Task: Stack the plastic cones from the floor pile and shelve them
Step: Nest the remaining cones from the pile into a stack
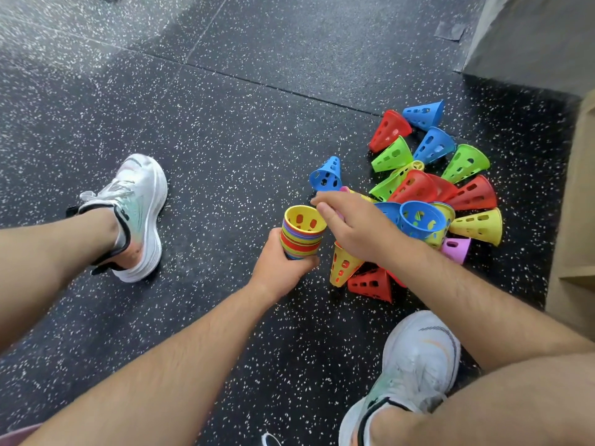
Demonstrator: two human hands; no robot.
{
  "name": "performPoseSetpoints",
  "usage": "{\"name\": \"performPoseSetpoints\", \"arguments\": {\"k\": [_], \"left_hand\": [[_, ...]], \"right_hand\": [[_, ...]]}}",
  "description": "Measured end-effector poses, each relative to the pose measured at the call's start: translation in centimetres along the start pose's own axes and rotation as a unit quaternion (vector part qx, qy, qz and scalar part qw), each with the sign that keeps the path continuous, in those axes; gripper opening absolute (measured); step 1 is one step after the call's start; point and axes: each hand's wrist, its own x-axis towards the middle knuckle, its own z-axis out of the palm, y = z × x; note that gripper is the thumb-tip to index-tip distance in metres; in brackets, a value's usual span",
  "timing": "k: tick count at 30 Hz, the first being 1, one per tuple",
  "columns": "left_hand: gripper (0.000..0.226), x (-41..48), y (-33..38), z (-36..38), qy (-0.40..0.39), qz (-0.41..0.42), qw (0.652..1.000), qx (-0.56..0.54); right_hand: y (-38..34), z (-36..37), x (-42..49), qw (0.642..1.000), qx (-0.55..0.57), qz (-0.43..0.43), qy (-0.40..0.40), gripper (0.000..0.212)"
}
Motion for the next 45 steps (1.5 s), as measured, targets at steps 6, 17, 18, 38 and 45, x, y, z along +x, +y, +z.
{"name": "performPoseSetpoints", "arguments": {"k": [6,17,18,38,45], "left_hand": [[0.058,2.2,2.2,-1.0,0.024,0.032,0.999,-0.010],[0.064,3.4,1.6,-1.2,-0.001,0.043,0.999,-0.025],[0.064,3.4,1.6,-1.2,-0.003,0.044,0.999,-0.027],[0.063,3.3,2.4,-1.0,-0.023,0.036,0.999,-0.023],[0.060,3.5,2.3,-0.5,-0.033,0.031,0.999,-0.024]], "right_hand": [[3.7,-0.9,4.4,0.981,-0.178,0.077,-0.022,0.039],[4.8,-1.0,7.3,0.958,-0.256,0.104,-0.073,0.037],[4.8,-1.1,7.3,0.966,-0.236,0.097,-0.045,0.039],[-1.2,-2.1,2.2,0.987,-0.108,0.078,0.091,0.076],[-1.2,-0.3,2.2,0.983,-0.142,0.106,-0.057,0.062]]}}
